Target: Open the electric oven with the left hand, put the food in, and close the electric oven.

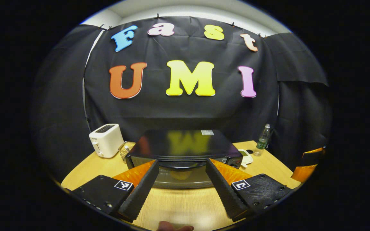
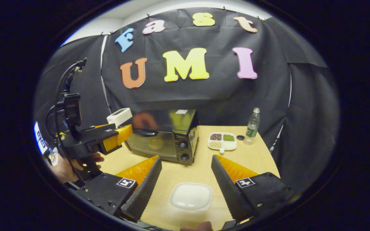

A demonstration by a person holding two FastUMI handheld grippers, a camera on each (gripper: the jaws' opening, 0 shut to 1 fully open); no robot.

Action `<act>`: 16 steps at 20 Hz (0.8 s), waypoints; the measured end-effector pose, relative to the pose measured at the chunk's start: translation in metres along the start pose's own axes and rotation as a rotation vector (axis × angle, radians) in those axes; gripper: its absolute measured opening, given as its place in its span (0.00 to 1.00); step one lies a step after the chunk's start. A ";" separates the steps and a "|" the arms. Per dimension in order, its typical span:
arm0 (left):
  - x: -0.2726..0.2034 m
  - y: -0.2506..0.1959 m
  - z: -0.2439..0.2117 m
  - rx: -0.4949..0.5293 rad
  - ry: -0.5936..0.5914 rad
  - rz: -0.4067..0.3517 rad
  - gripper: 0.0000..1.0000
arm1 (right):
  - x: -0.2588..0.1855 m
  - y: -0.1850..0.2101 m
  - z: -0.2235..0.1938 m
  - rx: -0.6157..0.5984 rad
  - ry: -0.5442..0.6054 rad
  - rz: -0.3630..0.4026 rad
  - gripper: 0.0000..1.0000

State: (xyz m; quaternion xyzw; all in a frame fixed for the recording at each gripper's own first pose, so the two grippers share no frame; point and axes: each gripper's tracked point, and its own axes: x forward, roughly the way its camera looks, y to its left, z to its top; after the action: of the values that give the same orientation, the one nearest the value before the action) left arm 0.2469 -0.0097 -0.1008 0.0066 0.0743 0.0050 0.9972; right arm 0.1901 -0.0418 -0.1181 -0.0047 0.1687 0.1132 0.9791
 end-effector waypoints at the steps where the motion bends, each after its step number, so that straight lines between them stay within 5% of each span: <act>1: -0.014 0.003 0.011 -0.004 -0.025 0.000 0.96 | -0.006 0.008 0.007 -0.004 -0.023 -0.001 0.97; 9: -0.179 0.047 0.071 -0.025 -0.153 -0.005 0.95 | -0.094 0.093 0.025 -0.038 -0.164 -0.026 0.97; 10: -0.201 0.052 0.073 -0.026 -0.160 -0.008 0.84 | -0.109 0.105 0.023 -0.042 -0.173 -0.028 0.97; 12: -0.241 0.059 0.075 -0.035 -0.169 -0.018 0.83 | -0.136 0.128 0.017 -0.050 -0.186 -0.030 0.97; 13: -0.260 0.063 0.075 -0.040 -0.173 -0.021 0.93 | -0.150 0.138 0.015 -0.054 -0.192 -0.031 0.97; 16: -0.306 0.072 0.064 -0.065 -0.161 -0.034 0.93 | -0.185 0.168 0.007 -0.078 -0.210 -0.033 0.97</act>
State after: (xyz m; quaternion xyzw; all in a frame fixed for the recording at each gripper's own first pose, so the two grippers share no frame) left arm -0.0468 0.0584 0.0088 -0.0268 -0.0062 -0.0100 0.9996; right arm -0.0150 0.0813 -0.0456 -0.0337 0.0606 0.1035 0.9922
